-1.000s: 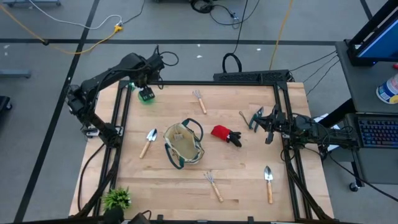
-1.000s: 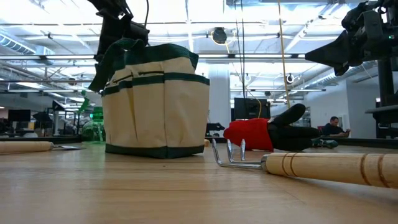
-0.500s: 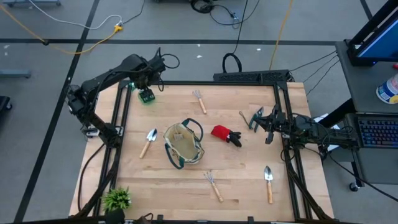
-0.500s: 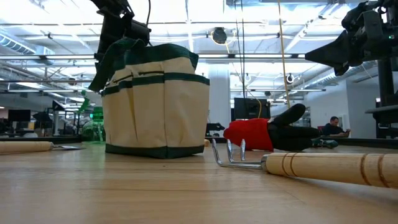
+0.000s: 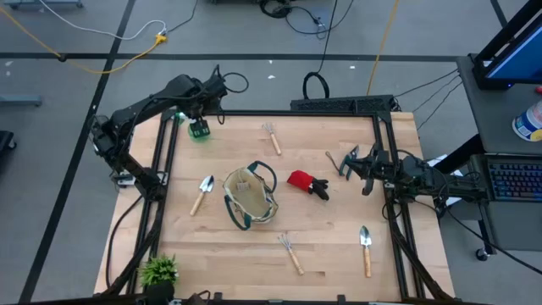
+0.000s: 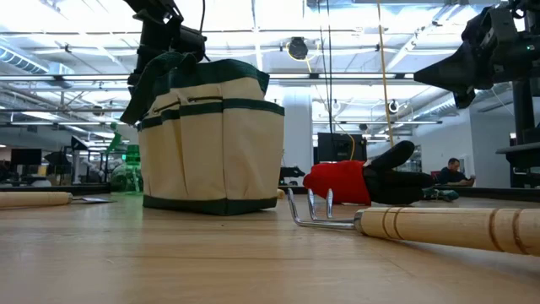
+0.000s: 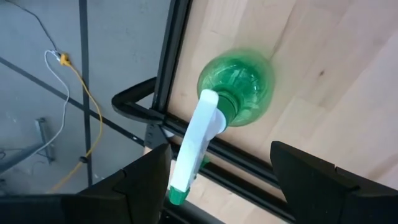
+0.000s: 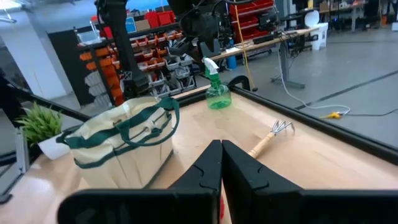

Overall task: Pick & Place Garden tools in Gardening bag
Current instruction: Put the spray bottle into the gardening bag

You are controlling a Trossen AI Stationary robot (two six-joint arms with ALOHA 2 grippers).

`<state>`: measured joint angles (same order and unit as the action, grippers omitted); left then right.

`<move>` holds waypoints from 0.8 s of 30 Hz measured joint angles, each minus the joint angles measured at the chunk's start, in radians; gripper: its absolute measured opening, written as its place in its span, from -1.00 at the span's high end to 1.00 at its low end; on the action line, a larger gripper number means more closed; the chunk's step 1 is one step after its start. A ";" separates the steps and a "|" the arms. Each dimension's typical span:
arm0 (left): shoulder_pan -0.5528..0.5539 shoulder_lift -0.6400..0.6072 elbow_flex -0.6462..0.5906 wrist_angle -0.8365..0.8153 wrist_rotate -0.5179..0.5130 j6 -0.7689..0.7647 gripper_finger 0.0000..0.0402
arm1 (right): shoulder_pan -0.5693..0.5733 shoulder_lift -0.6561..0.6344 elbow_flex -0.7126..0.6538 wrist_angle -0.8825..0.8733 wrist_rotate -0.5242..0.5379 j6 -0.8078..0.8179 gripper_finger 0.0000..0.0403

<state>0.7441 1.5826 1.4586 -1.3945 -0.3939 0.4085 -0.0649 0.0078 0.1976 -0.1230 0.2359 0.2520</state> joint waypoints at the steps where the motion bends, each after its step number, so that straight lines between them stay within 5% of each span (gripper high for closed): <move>1: 0.000 0.000 0.000 -0.001 0.000 0.005 -0.41 | 0.000 0.000 0.000 0.000 0.000 0.001 0.99; 24: 0.117 0.090 -0.001 0.013 -0.007 0.051 -0.41 | 0.000 0.000 0.000 0.000 -0.001 -0.002 0.99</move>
<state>0.8609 1.6726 1.4578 -1.3813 -0.4011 0.4598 -0.0647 0.0078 0.1974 -0.1230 0.2352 0.2501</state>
